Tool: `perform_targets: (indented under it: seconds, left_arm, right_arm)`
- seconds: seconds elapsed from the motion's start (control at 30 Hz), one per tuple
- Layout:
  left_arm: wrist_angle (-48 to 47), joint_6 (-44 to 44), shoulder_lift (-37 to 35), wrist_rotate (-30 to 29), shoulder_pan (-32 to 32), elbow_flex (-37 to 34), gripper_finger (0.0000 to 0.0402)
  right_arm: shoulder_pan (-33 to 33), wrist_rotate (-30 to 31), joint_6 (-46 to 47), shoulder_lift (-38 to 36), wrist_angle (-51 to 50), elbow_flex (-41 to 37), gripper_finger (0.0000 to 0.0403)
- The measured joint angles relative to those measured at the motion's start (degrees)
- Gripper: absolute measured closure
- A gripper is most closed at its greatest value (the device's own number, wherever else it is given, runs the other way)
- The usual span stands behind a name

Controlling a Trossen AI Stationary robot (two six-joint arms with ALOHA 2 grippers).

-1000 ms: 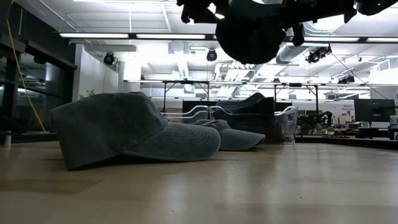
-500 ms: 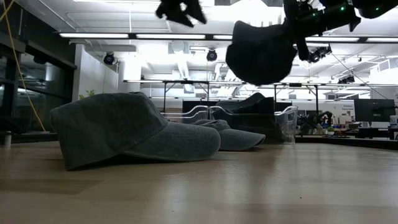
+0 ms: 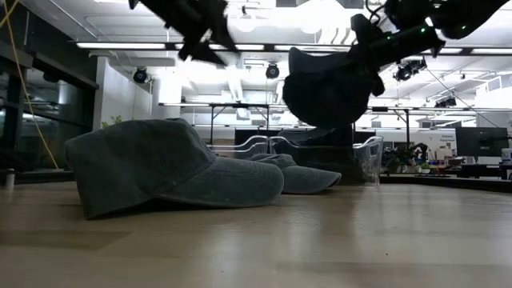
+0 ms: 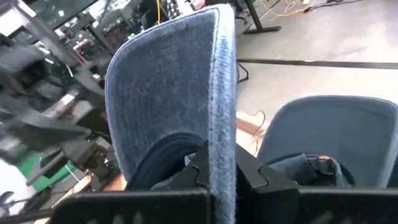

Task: Pick & Place hat
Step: Put the blue cap into the right transparent bin

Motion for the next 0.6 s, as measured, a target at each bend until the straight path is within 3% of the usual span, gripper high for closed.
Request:
perform_targets:
  seconds: [0.37, 0.43, 0.6]
  left_arm:
    - [9.6, -1.4, -6.7, 21.2, 9.1, -7.3, 0.0112]
    - [13.8, -2.4, -6.9, 24.1, 10.5, -7.5, 0.0112]
    - [13.9, -3.1, -6.9, 30.6, 13.3, -8.2, 0.0112]
  right_arm:
    - [-0.4, 1.7, 3.4, 8.7, 6.4, 0.0, 0.0397]
    - [-0.6, 2.6, 3.7, 9.7, 7.6, 0.0, 0.0397]
    - [-1.2, 5.0, 4.2, 12.6, 7.9, 0.0, 0.0397]
